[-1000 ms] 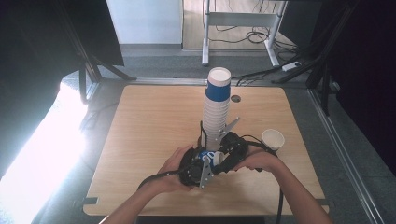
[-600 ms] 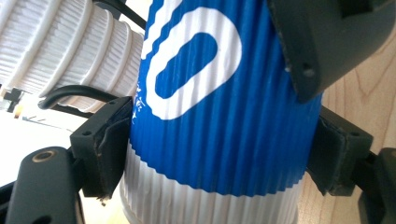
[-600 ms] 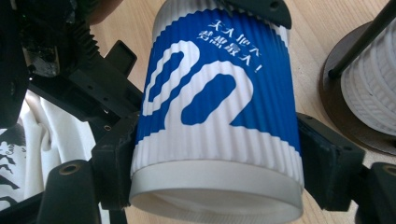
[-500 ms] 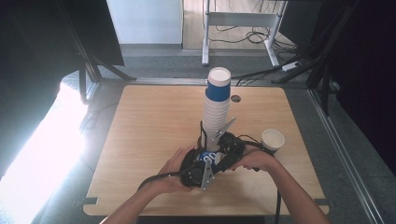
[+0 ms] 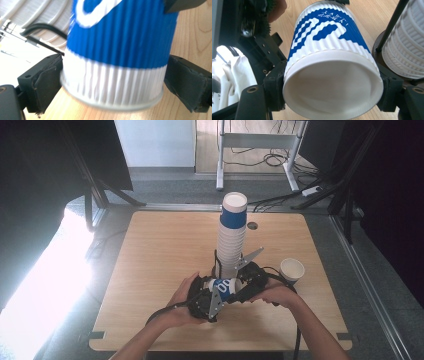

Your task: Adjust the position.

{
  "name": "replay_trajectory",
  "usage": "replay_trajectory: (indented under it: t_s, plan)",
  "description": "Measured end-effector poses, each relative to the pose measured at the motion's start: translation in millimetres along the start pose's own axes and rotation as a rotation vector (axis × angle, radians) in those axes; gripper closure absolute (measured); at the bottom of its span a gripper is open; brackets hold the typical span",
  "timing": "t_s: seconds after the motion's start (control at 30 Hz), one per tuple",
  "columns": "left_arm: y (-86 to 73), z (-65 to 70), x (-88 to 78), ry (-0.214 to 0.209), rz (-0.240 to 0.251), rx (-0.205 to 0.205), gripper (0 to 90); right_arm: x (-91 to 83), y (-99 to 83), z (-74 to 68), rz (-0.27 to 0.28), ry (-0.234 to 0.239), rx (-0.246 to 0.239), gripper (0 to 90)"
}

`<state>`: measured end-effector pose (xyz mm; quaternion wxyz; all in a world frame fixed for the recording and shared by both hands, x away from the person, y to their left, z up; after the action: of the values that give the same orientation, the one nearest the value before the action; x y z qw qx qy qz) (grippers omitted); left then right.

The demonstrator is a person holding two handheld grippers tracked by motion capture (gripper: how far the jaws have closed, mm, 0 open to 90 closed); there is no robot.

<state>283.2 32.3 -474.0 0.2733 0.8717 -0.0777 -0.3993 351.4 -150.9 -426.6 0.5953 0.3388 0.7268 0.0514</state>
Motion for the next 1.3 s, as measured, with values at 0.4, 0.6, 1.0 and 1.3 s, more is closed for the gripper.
replay_trajectory:
  t_s: [0.4,0.6,1.0,1.3]
  plan:
    - [-12.7,-13.1,-10.6,-0.05,0.041,-0.152,5.5,-4.5,-13.3,2.0,0.157,-0.034,0.012,27.2]
    - [-22.4,-13.2,-11.5,-0.116,0.083,-0.283,6.1,-10.7,-20.8,0.7,0.28,-0.047,0.023,27.2]
    - [-33.4,-13.9,-12.7,-0.212,0.149,-0.475,7.3,-6.9,-35.1,-2.3,0.454,-0.066,0.051,27.3]
    - [-43.2,-16.6,-14.2,-0.264,0.188,-0.564,7.7,0.6,-40.1,-7.7,0.53,-0.082,0.056,27.3]
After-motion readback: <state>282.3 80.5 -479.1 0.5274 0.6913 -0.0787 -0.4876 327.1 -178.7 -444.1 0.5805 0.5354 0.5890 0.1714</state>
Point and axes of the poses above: each handheld gripper's, and its own axes: x roughly forward along the jaws, y roughly out of its top, z roughly to its right, the point moved 1 cm from there along x, roughly forward along the jaws, and after that the axes turned 8 degrees about -z, right-handed, at the moved point
